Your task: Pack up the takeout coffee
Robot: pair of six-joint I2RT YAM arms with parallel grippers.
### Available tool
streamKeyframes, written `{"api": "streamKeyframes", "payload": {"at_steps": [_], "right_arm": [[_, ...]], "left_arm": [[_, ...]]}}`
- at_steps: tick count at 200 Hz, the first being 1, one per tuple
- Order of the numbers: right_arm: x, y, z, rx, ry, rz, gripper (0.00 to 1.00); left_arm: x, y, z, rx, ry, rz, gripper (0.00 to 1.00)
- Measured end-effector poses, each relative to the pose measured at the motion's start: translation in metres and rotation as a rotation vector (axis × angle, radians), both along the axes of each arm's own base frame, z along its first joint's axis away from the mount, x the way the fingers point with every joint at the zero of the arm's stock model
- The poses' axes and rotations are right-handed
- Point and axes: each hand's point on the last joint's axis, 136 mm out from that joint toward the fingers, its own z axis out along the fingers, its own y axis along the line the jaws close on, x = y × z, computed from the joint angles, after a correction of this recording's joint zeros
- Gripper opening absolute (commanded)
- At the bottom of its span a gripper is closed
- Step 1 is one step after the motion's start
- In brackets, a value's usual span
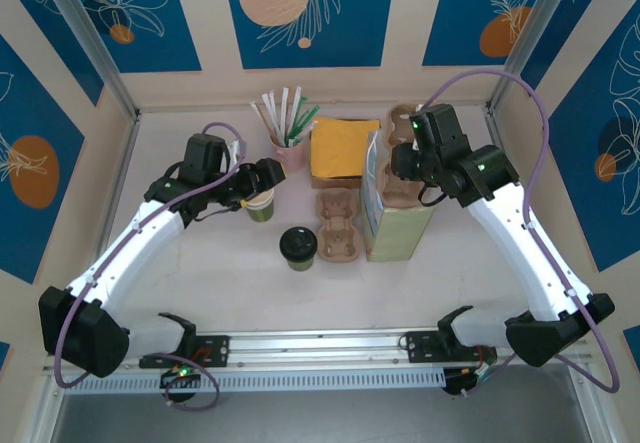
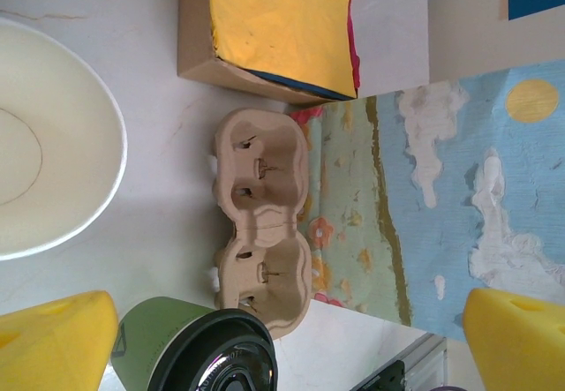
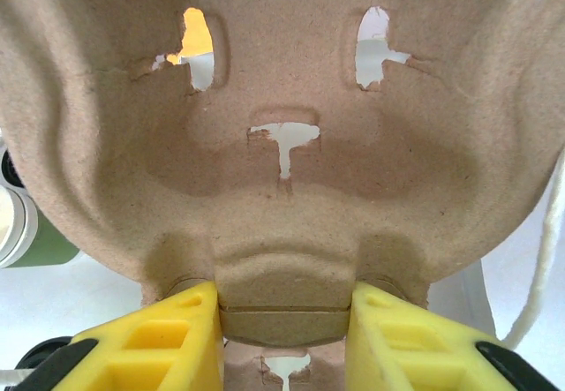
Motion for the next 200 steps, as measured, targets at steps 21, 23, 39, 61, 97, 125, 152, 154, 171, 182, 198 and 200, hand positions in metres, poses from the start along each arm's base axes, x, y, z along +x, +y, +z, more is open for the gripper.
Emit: {"api": "streamKeyframes", "payload": {"at_steps": [21,23,39,61,97,125,152,154,171,182,198,200], "right_arm": [[-0.001,-0.001,-0.006,0.002,0.018,0.002,0.33],[-0.001,-0.001,-0.006,0.002,0.019,0.002,0.33],[-0.002,0.0,-0.01,0.003,0.033,0.006,0.33],[-0.003,0.0,-0.013,0.002,0.044,0.01,0.33],[-0.002,0.001,-0.02,-0.001,0.073,0.011,0.33],[-0.001,0.003,-0.031,-0.004,0.114,0.012,0.33],[-0.001,0.004,-0.038,0.003,0.147,0.009,0.33],[-0.001,0.005,-0.039,0.004,0.15,0.01,0.33],[-0.001,0.005,-0.043,0.005,0.169,0.005,0.33],[-0.002,0.003,-0.045,0.005,0.181,-0.002,0.33],[-0.002,0.002,-0.047,0.008,0.19,-0.013,0.33],[-0.002,0.001,-0.047,0.008,0.191,-0.013,0.33]], "left_arm": [[-0.001,-0.001,0.0,-0.003,0.0,-0.004,1.0],[-0.001,-0.001,0.001,-0.003,0.0,-0.005,1.0],[-0.001,-0.002,0.0,-0.001,-0.004,-0.014,1.0],[-0.003,-0.004,0.001,0.003,-0.013,-0.031,1.0],[-0.006,-0.009,0.001,0.009,-0.027,-0.062,1.0],[-0.007,-0.01,0.001,0.012,-0.031,-0.071,1.0],[-0.007,-0.01,0.002,0.012,-0.032,-0.07,1.0],[-0.007,-0.01,0.002,0.012,-0.032,-0.07,1.0],[-0.007,-0.01,0.002,0.012,-0.032,-0.07,1.0],[-0.007,-0.01,0.002,0.012,-0.032,-0.07,1.0],[-0.007,-0.01,0.002,0.012,-0.032,-0.07,1.0],[-0.007,-0.01,0.002,0.012,-0.032,-0.07,1.0]]}}
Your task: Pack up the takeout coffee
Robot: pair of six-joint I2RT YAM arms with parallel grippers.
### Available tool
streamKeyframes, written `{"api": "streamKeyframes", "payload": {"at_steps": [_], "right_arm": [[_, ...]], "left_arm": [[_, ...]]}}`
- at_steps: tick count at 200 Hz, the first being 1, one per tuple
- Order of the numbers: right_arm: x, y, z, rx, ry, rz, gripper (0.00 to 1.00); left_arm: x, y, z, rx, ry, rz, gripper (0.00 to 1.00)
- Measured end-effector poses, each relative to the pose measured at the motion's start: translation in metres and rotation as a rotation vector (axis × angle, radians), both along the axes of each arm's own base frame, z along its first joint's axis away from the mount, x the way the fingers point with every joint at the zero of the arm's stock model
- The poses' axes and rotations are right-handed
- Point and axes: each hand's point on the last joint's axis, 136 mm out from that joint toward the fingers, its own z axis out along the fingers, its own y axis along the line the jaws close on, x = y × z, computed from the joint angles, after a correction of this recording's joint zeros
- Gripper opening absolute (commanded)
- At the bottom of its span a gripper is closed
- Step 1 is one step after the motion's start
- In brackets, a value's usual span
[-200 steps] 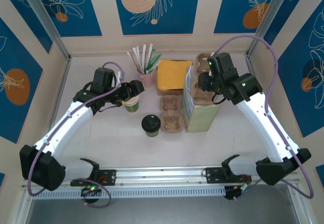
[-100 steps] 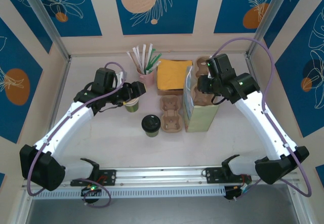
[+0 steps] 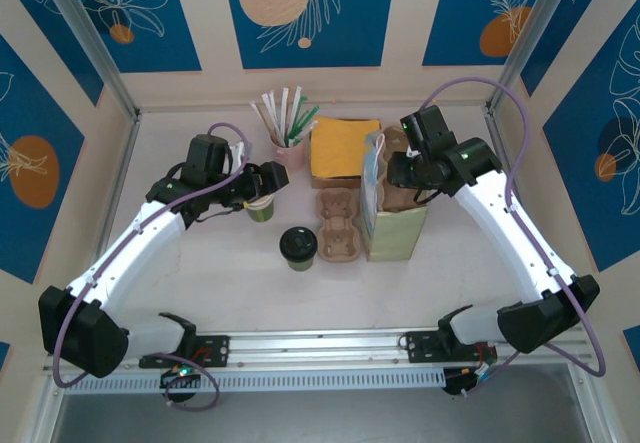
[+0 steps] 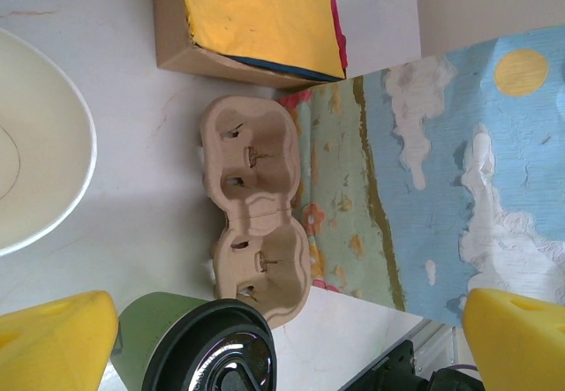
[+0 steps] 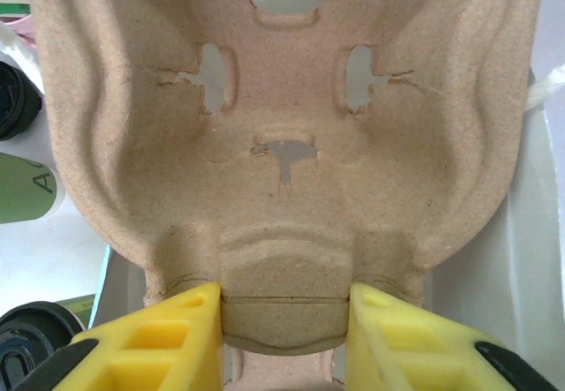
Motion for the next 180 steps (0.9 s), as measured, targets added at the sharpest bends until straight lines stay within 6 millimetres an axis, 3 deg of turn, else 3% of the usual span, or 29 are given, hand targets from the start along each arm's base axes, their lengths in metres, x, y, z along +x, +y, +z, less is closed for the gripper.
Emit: {"api": "streamKeyframes", "payload": {"at_steps": [120,180], "right_arm": [[-0.003,-0.004,-0.008,-0.003,0.035,-0.011,0.33],[-0.005,-0.005,0.008,0.012,0.006,-0.009,0.33]], "left_arm": [[0.0,0.0,0.0,-0.001,-0.001,0.0,1.0],[0.0,-0.003,0.002,-0.006,-0.012,-0.006,1.0]]}}
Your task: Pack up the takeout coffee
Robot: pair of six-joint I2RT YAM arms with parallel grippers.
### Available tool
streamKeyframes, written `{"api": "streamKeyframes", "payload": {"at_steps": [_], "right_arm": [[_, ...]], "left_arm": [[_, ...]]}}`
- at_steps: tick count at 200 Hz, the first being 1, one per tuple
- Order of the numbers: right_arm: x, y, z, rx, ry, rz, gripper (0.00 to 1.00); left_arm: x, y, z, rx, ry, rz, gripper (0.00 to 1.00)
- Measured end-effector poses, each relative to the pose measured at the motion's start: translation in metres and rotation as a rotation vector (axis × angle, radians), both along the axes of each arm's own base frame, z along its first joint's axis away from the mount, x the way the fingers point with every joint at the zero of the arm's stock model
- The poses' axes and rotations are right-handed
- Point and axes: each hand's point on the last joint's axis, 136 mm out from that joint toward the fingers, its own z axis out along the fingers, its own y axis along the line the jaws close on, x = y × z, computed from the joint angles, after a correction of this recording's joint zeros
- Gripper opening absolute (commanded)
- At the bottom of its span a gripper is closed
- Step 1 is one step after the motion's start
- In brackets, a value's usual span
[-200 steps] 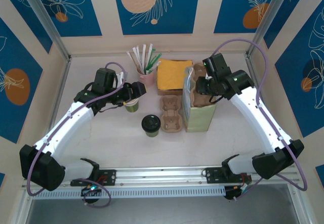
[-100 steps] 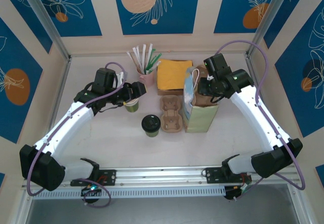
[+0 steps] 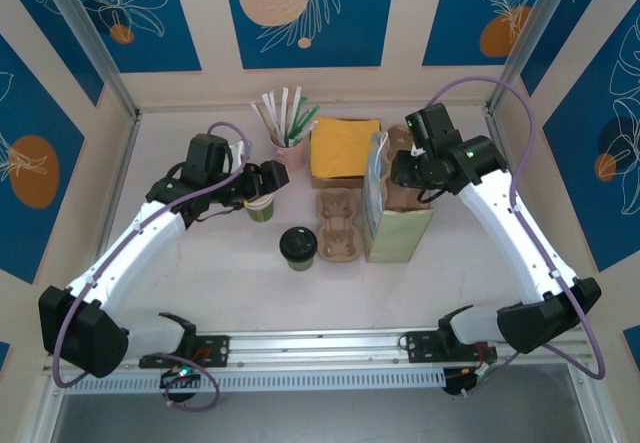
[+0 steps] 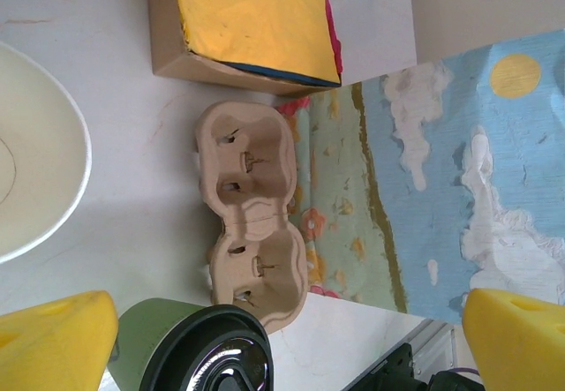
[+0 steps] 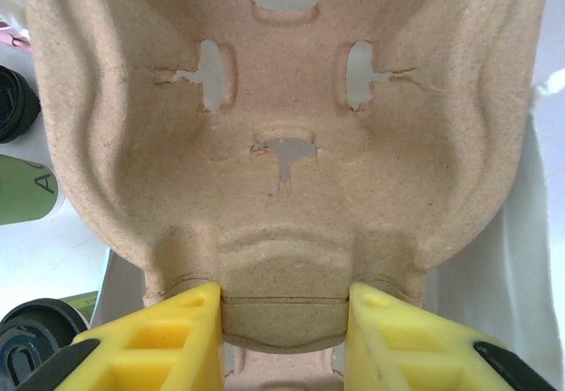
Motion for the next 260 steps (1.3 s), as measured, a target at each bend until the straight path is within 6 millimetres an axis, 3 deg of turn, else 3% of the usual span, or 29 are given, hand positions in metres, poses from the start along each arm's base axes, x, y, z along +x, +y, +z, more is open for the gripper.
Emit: {"api": "streamKeyframes", "payload": {"at_steps": [102,260], "right_arm": [[-0.006,-0.005,0.007,0.007,-0.015,-0.008,0.33],[-0.008,-0.003,-0.023,-0.015,0.072,0.011,0.32]], "left_arm": [[-0.004,-0.005,0.0,0.002,-0.002,-0.015,1.0],[-0.008,-0.009,0.003,-0.001,-0.01,-0.03,1.0]]}}
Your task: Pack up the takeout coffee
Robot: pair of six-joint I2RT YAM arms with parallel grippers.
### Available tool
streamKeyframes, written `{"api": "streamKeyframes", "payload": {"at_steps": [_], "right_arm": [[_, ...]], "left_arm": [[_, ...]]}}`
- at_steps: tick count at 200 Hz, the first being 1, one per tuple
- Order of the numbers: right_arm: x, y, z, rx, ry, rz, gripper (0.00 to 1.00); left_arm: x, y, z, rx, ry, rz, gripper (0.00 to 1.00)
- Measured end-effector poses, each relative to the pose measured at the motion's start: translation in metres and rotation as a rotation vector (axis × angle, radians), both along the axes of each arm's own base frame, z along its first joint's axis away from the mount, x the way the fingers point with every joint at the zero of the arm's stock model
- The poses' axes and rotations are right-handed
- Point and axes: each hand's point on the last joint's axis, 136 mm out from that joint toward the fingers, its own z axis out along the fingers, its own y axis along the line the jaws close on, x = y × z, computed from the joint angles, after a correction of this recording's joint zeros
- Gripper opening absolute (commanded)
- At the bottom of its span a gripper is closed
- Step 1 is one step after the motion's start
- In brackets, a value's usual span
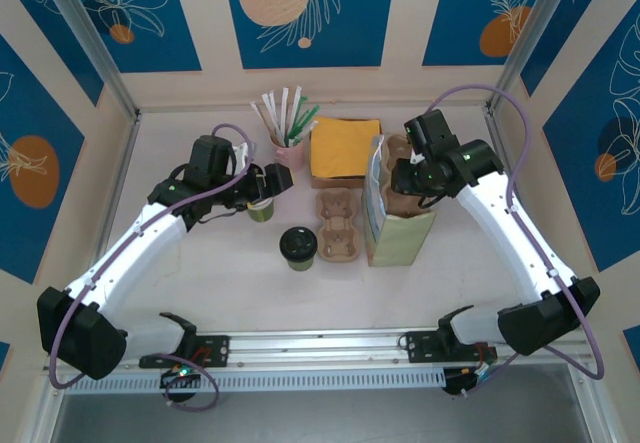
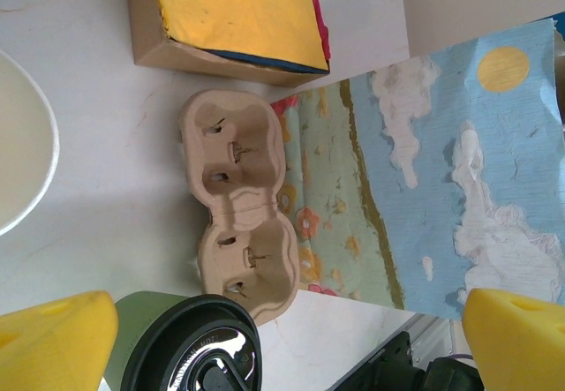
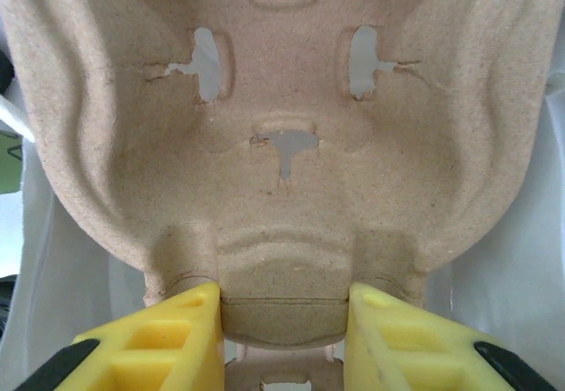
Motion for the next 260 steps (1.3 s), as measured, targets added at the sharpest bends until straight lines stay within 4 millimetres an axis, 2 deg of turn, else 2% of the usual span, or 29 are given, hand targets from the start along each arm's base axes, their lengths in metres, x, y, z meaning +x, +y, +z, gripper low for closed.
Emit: {"api": "streamKeyframes", "payload": {"at_steps": [83,117,199,236,260], "right_arm": [[0.001,0.002,-0.009,-0.009,0.029,0.003,0.33],[0.002,0.003,-0.018,-0.022,0.069,0.005,0.32],[-0.013,0.007,-0.025,-0.048,0.124,0.035,0.33],[-0.014,0.006,-0.023,-0.06,0.152,0.033,0.32],[-0.015,0.005,-0.029,-0.075,0.186,0.03,0.33]], "left_arm": [[0.0,0.0,0.0,0.0,0.0,-0.001,1.0],[0.0,0.0,0.0,0.0,0.0,-0.001,1.0],[0.0,0.0,0.0,0.0,0.0,-0.001,1.0],[0.001,-0.001,0.001,-0.003,-0.006,-0.001,1.0],[0.002,-0.002,0.003,-0.008,-0.015,-0.001,1.0]]}}
